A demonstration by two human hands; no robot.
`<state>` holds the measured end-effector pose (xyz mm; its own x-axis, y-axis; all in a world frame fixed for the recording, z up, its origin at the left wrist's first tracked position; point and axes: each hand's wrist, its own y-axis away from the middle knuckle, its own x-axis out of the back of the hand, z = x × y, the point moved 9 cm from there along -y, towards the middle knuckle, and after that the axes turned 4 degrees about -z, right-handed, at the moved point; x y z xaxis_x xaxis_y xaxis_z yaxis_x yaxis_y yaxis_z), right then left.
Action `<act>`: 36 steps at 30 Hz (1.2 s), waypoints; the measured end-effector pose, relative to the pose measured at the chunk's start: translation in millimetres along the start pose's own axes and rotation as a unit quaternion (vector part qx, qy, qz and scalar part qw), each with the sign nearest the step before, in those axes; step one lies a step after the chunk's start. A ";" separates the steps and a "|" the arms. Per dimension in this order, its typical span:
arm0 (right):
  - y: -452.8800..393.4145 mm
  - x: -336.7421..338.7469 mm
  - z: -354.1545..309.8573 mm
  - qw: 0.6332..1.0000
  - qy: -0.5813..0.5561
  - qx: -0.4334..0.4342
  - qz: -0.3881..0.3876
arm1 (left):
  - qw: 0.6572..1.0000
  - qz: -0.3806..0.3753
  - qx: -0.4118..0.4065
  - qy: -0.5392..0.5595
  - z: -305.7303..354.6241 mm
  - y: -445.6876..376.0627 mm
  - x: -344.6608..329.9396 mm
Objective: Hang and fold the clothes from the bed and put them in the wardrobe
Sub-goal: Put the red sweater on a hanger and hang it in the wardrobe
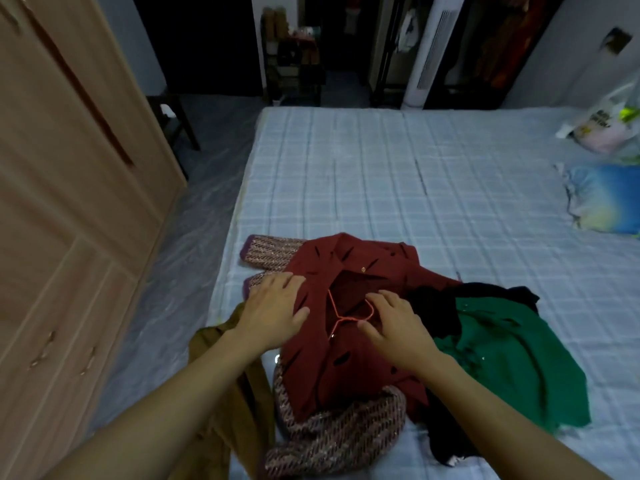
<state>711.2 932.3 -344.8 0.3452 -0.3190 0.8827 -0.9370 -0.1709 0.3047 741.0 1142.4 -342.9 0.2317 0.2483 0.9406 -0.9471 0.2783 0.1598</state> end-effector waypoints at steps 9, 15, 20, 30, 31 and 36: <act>-37.3 -139.3 -8.3 0.991 -0.069 -0.042 -0.103 | 0.998 -0.054 -0.025 -0.025 -39.7 -57.3 -78.5; -50.0 -209.2 -6.7 0.979 -0.105 -0.127 -0.116 | 0.991 -0.113 -0.042 -0.051 -62.8 -73.5 -147.7; -64.2 -234.9 -3.8 0.966 -0.134 -0.193 -0.105 | 0.989 -0.132 -0.042 -0.045 -78.0 -86.5 -173.9; -88.1 -243.0 -13.9 0.963 -0.149 -0.220 -0.043 | 0.992 -0.108 -0.052 -0.023 -80.6 -116.5 -170.2; -89.0 -240.2 -14.1 0.963 -0.155 -0.216 -0.034 | 0.993 -0.105 -0.054 -0.022 -80.8 -119.2 -168.2; -93.1 -204.3 -11.9 0.969 -0.179 -0.163 0.039 | 0.994 -0.066 -0.083 -0.009 -79.1 -133.5 -146.1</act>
<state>727.3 1024.4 -549.3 0.2136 -0.6324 0.7446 -0.9084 0.1517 0.3895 851.1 1142.4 -525.4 0.3466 0.1839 0.9198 -0.8583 0.4578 0.2318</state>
